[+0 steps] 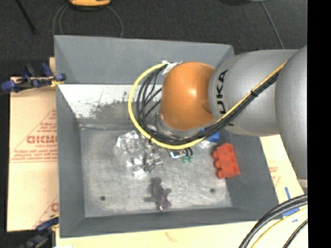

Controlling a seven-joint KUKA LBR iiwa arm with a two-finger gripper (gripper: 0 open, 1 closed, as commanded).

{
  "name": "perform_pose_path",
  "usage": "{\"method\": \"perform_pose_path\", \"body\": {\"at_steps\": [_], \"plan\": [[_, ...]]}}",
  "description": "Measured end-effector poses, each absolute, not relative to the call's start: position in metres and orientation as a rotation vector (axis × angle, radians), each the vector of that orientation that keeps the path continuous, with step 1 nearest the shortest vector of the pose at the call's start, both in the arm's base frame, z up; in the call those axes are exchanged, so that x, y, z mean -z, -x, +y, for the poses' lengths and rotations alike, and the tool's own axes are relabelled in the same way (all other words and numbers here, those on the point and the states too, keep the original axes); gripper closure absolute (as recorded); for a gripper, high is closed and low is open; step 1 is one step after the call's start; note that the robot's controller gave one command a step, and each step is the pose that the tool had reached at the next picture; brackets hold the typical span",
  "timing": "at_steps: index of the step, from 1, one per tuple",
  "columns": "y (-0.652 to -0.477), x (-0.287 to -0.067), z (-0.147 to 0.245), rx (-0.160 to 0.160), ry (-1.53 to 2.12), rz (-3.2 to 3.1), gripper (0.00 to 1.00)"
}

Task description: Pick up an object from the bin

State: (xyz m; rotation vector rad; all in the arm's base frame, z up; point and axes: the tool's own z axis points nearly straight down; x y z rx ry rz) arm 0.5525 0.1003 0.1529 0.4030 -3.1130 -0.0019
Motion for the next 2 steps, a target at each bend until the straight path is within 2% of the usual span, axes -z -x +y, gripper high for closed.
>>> {"method": "perform_pose_path", "body": {"at_steps": [1,2], "plan": [[-0.566,-0.244,0.118,0.001,-0.419,-3.127,1.0],[-0.504,-0.166,0.115,-0.001,-0.076,-3.136,1.0]]}}
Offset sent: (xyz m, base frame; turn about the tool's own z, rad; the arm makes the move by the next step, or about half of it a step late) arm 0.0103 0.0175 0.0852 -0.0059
